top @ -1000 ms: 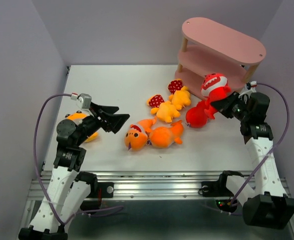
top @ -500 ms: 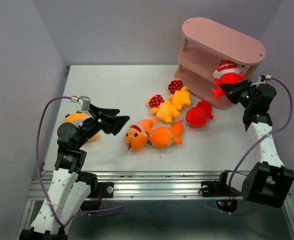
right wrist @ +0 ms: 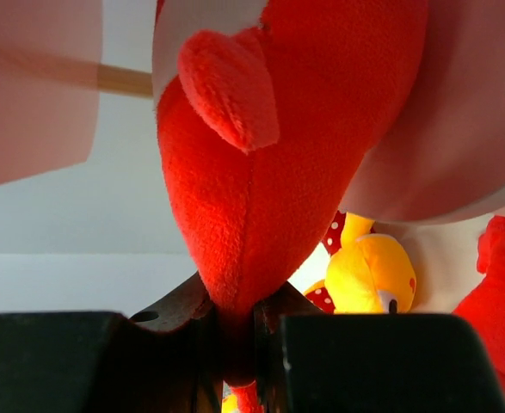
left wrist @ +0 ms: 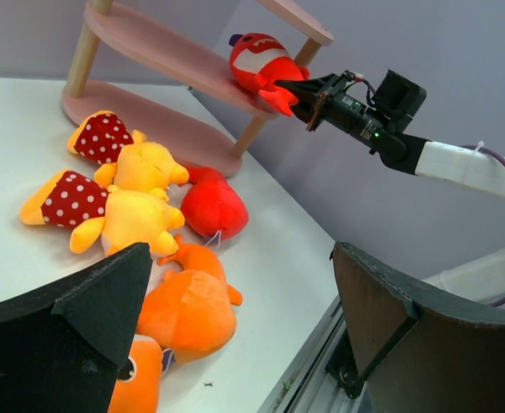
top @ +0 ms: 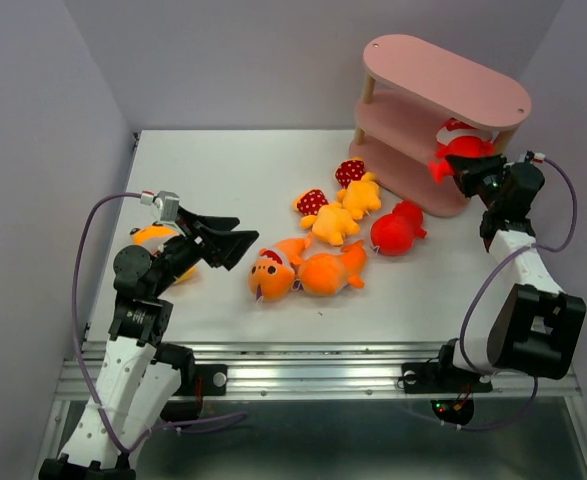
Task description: Place and organize the stuffed toys onto the shelf
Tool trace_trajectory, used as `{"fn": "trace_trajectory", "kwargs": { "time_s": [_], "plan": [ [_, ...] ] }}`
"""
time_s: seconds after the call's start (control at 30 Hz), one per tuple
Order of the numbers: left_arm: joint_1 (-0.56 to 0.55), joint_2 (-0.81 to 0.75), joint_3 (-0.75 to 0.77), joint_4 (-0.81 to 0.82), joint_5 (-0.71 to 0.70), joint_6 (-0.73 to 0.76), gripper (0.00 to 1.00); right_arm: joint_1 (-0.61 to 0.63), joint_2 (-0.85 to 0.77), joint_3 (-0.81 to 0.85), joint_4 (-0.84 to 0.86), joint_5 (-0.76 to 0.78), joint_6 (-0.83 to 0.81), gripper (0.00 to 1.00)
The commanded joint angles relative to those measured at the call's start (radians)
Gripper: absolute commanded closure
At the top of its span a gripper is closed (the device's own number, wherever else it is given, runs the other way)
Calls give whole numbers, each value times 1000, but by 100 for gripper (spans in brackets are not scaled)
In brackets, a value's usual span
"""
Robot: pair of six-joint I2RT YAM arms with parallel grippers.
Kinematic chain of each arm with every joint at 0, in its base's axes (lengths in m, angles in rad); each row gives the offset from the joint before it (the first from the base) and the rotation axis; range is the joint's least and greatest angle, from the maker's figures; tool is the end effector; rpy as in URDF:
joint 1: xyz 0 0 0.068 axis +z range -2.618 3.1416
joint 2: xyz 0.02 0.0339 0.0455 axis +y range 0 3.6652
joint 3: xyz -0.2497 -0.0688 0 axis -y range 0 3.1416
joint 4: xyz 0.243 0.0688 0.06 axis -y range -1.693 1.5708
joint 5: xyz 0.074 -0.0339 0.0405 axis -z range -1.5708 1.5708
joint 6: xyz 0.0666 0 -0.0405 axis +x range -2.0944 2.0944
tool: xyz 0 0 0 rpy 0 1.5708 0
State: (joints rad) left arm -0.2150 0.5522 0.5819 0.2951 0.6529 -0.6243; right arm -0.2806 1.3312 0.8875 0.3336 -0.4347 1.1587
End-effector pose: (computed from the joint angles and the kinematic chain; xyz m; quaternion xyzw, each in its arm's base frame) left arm 0.1563 -0.0755 0.3522 0.1427 0.5941 -0.4843 0.6263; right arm 0.3340 -0.0671 0.2912 0.3713 0.6419 0.4223 0.5214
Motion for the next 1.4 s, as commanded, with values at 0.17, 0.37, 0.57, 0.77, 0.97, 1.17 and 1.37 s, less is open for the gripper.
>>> {"fn": "trace_trajectory", "kwargs": {
  "time_s": [0.17,0.37,0.57,0.77,0.97,1.17,1.37],
  "plan": [
    [-4,-8,-1,52,11,8,2,-17,126,79,134,33,52,96],
    [-4,-11,-14,59,13,2,2,-26,193,93,140,28,64,94],
    [-4,-8,-21,65,13,-2,2,-35,232,99,199,14,104,86],
    [-4,-6,-27,70,11,-5,2,-35,272,116,258,-24,151,79],
    [-4,-14,-33,72,10,-6,2,-35,301,130,334,-22,222,78],
    [-4,-12,-30,73,7,-14,2,-35,289,81,436,27,297,76],
    [-4,-11,-30,84,4,-31,2,-3,255,27,492,134,286,75]
  ]
}}
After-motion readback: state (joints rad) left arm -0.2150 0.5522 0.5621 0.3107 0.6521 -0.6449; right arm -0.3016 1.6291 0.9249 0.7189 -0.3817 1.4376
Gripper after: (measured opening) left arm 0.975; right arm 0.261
